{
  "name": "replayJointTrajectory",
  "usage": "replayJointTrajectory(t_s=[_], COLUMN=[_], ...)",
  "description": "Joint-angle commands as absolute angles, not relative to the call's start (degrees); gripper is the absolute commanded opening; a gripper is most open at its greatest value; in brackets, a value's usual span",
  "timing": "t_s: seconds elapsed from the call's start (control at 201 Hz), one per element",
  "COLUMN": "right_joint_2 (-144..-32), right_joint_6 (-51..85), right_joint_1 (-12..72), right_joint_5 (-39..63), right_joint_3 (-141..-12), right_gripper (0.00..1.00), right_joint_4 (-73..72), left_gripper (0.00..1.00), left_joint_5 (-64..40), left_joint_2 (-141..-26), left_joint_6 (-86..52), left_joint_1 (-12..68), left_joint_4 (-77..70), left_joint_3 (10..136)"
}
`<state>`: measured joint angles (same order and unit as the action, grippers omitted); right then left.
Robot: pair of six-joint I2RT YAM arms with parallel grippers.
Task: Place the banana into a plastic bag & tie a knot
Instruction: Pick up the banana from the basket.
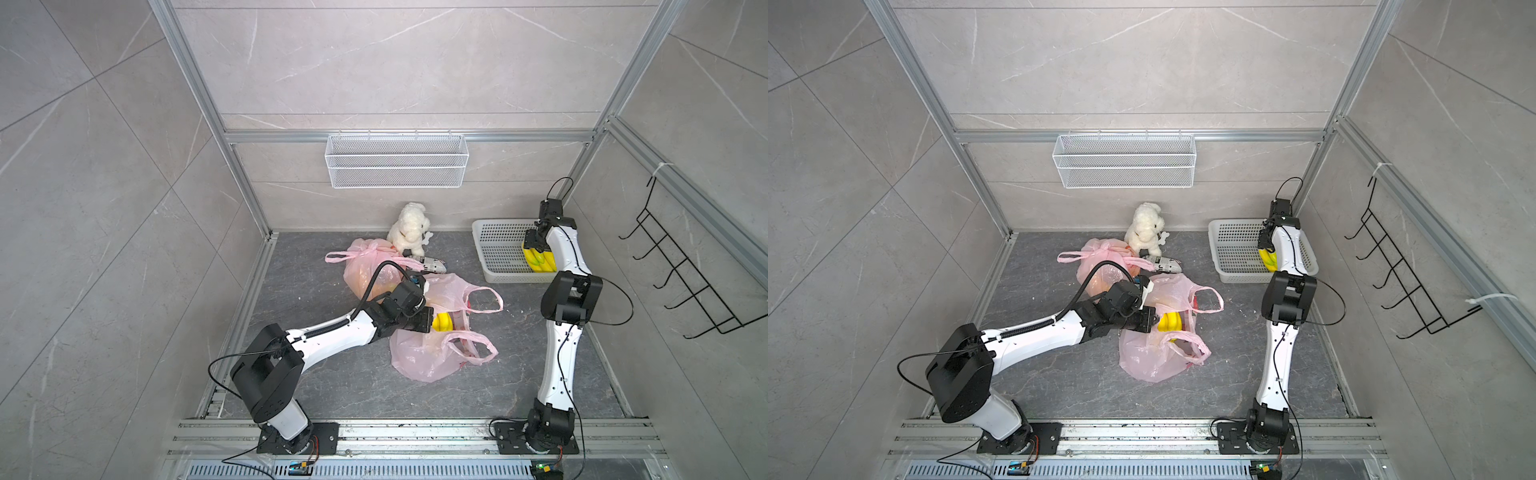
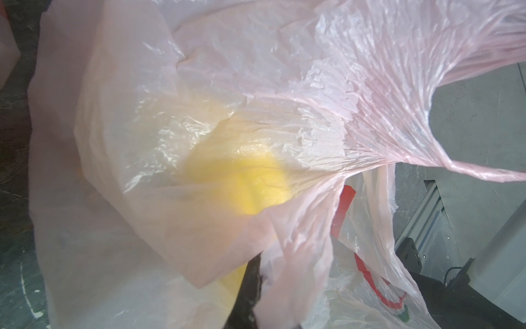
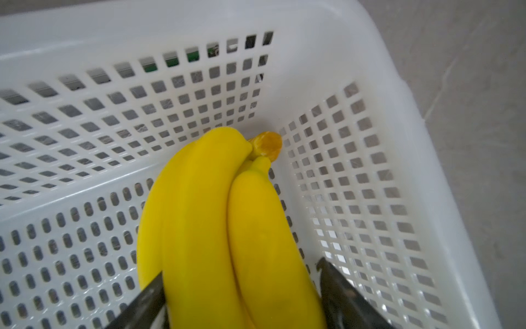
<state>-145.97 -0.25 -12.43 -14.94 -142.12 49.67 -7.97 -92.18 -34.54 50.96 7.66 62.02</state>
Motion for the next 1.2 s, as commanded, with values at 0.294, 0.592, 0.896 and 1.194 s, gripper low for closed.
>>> replayJointTrajectory(t_s=[0.294, 0.592, 0.896, 1.194], right_joint_2=[-139.7, -127.3, -114.8, -100.8], right_joint_6=[1.9, 6.0, 11.5, 18.0], right_joint_1=[-5.5, -3.8, -1.8, -1.7], right_joint_5=[-8.9, -4.0, -4.8, -1.4], right_joint_3=[-131.9, -114.9, -95.7, -80.1], right_gripper=[0.61, 0.54, 0.54, 0.54], right_joint_4=[53.4, 42.5, 29.3, 18.0], left_gripper=[0.0, 0.0, 0.0, 0.0], left_joint_5=[-8.4, -7.3, -7.0, -7.3], left_joint_2=[-91.0, -89.6, -89.3, -89.3], left_joint_6=[-34.8, -34.8, -34.9, -35.1], left_joint_1=[50.6, 50.6, 50.6, 50.6], left_joint_4=[6.5, 6.9, 7.2, 7.6], left_joint_3=[62.5, 61.8, 61.7, 62.2])
